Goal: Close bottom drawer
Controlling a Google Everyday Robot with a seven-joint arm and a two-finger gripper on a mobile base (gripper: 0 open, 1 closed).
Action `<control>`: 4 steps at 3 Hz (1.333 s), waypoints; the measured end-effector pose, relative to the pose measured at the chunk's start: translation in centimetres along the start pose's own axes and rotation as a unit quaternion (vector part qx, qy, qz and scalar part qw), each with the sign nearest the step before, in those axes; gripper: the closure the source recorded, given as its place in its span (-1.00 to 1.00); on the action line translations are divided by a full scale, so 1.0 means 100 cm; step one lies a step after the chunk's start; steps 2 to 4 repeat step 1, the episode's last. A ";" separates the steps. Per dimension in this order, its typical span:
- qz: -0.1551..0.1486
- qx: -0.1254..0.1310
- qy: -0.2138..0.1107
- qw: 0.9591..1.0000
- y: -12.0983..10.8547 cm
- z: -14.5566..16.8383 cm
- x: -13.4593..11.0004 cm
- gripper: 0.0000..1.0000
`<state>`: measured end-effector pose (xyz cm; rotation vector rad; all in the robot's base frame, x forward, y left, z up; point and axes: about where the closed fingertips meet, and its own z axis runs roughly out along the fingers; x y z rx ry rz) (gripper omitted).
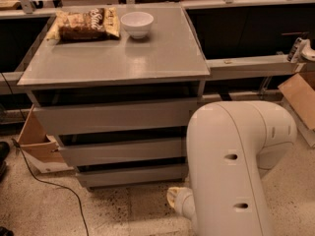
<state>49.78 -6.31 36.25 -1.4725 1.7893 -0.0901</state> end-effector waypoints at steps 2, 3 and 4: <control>-0.009 -0.004 0.006 1.000 0.011 -0.011 0.010 0.51; -0.009 -0.004 0.006 1.000 0.011 -0.011 0.010 0.51; -0.009 -0.004 0.006 1.000 0.011 -0.011 0.010 0.51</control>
Offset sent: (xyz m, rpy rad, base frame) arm 0.0000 0.0000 0.0000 0.0000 0.0000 0.0000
